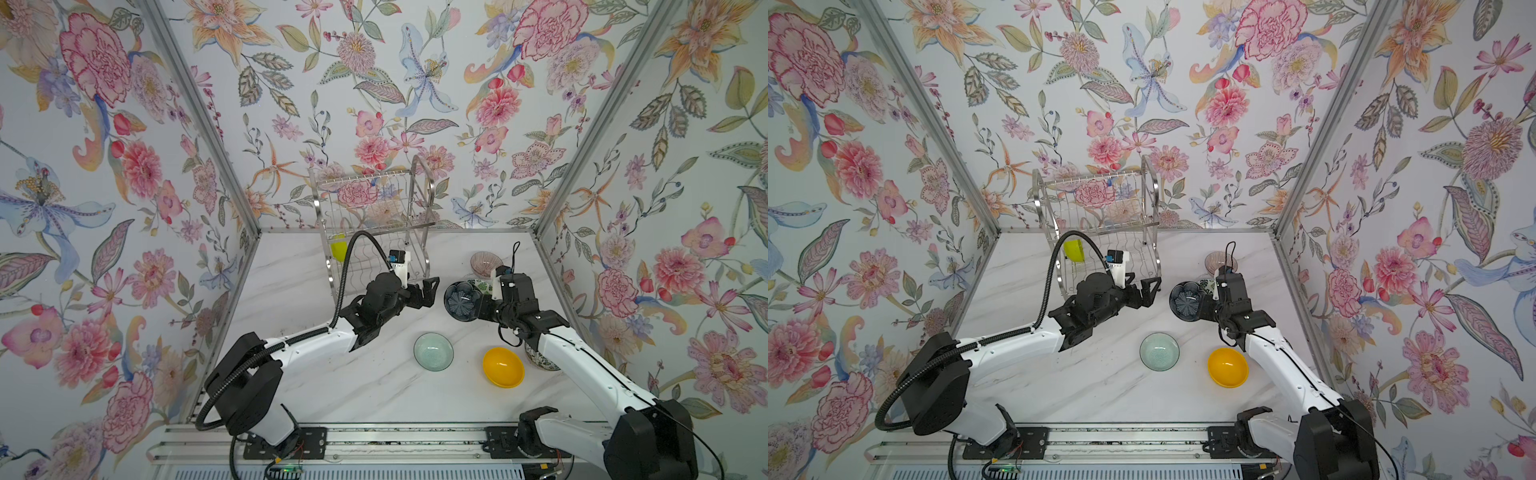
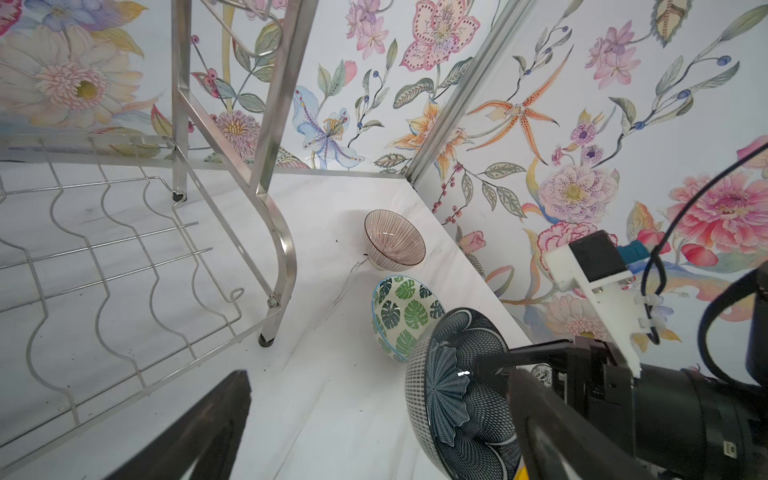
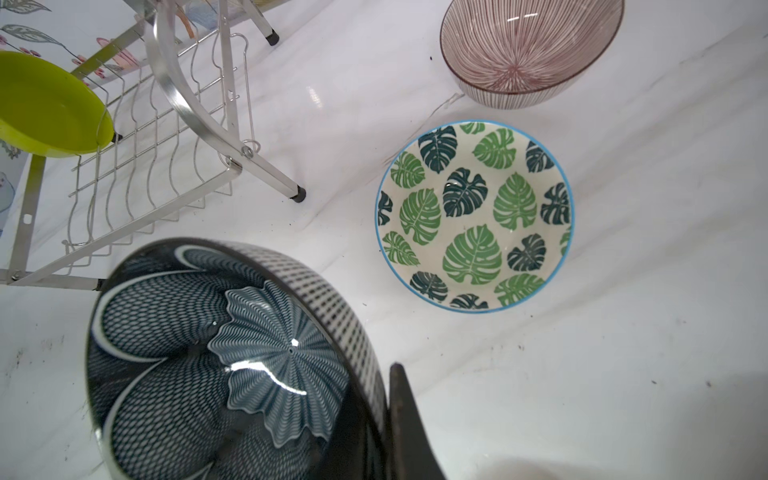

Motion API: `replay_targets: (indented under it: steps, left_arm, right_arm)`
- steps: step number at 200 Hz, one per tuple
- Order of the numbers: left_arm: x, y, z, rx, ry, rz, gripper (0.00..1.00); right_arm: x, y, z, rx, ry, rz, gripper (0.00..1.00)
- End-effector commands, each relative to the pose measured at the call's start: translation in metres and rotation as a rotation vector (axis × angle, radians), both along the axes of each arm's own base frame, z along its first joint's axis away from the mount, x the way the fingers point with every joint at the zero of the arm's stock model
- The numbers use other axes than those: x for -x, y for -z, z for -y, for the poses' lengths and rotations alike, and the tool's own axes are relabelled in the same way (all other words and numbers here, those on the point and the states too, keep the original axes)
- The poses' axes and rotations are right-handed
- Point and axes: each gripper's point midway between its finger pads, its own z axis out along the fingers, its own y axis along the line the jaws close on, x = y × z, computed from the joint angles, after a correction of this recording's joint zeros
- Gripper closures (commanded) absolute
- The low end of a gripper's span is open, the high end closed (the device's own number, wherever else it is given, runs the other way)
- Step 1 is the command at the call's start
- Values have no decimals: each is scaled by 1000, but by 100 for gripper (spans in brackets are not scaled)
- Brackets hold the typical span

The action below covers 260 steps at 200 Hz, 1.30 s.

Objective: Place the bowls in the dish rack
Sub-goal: 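Grasp the rim of the dark patterned bowl with the right gripper, then lift the dark bowl toward the left gripper, which grasps its rim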

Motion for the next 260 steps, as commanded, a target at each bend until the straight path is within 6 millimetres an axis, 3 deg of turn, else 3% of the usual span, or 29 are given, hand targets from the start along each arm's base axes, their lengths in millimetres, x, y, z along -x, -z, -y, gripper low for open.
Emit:
replay_targets:
  steps: [1, 21, 99, 156, 179, 197, 231, 260]
  left_arm:
    - [-13, 7, 1, 25, -37, -54, 1]
    - [-18, 11, 3, 49, -39, -79, 1]
    - [-26, 28, 19, 69, -22, -115, 17]
    - [-34, 29, 9, -10, -78, -87, 25]
    - [-39, 29, 5, -42, -111, -81, 33]
    - [-43, 24, 6, -47, -119, -70, 46]
    - [-50, 15, 9, -49, -135, -59, 55]
    - [-53, 12, 3, -56, -174, -50, 72]
  right_arm:
    - [-26, -47, -14, -59, -27, 190, 100]
    - [-36, -52, -19, -66, -34, 226, 100]
    - [-66, -62, -37, -24, -32, 293, 100]
    - [-85, -81, -67, -9, -60, 369, 100]
    - [-88, -94, -76, -30, -68, 404, 100]
    - [-90, -104, -82, -52, -74, 445, 100]
    - [-97, -113, -89, -74, -69, 502, 100]
    - [-94, -115, -91, -92, -61, 555, 100]
